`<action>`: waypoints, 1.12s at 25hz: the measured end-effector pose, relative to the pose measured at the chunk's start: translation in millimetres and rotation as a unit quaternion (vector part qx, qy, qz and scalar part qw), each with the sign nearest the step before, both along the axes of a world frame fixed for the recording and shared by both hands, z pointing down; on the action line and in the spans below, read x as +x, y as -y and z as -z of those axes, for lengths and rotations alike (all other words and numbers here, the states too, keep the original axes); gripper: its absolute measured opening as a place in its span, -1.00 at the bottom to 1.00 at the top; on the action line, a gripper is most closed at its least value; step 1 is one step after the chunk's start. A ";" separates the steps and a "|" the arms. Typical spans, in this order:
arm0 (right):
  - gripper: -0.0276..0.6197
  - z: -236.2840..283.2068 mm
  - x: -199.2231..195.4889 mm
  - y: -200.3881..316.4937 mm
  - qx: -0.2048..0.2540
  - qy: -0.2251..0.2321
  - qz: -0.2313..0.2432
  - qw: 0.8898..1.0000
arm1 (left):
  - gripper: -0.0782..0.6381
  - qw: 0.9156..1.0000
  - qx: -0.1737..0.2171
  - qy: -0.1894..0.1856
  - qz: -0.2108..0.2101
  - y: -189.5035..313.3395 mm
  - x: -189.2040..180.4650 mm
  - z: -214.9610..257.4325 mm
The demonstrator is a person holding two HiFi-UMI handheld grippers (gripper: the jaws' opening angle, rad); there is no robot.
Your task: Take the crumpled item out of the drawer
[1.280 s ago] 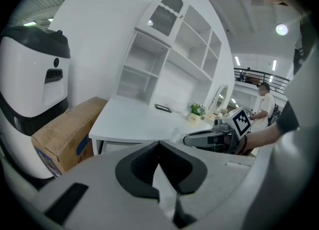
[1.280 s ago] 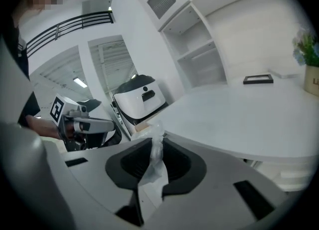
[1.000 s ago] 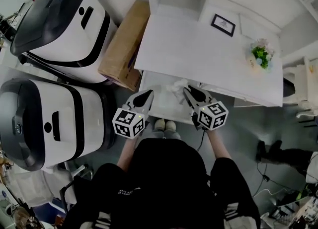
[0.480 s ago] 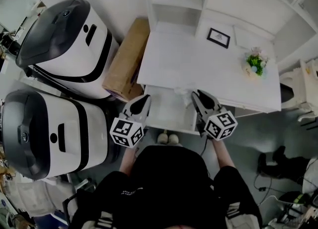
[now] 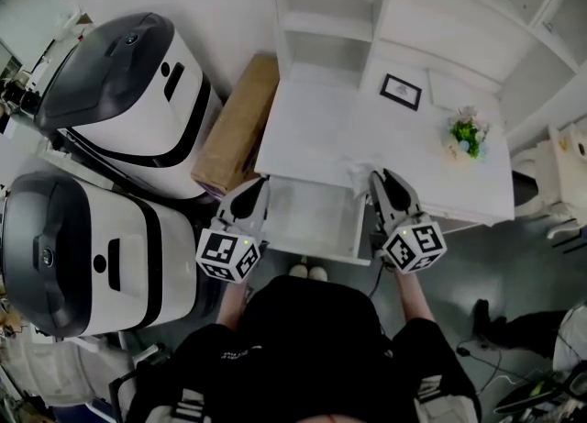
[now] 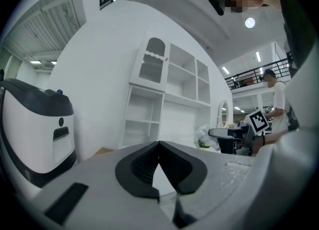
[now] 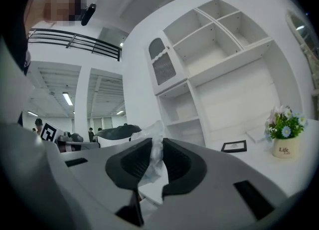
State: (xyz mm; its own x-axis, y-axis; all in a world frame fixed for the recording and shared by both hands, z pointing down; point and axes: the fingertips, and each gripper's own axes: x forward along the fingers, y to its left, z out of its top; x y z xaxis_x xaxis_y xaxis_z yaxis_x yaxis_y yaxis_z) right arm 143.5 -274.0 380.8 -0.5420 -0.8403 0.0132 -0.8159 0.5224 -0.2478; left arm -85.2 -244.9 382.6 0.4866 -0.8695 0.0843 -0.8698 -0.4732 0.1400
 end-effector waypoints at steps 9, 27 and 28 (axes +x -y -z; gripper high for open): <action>-0.74 23.7 5.9 -2.0 0.027 0.008 -0.012 1.000 | -0.79 0.999 0.028 0.000 0.026 0.9 -19.6 23.4; -0.76 30.3 7.7 -6.5 0.039 -0.013 -0.018 0.999 | -0.79 0.999 0.030 0.009 0.044 -5.1 -27.8 26.0; -0.76 30.5 8.3 -6.7 0.039 -0.014 -0.019 0.999 | -0.79 0.999 0.029 0.010 0.045 -5.3 -27.9 25.8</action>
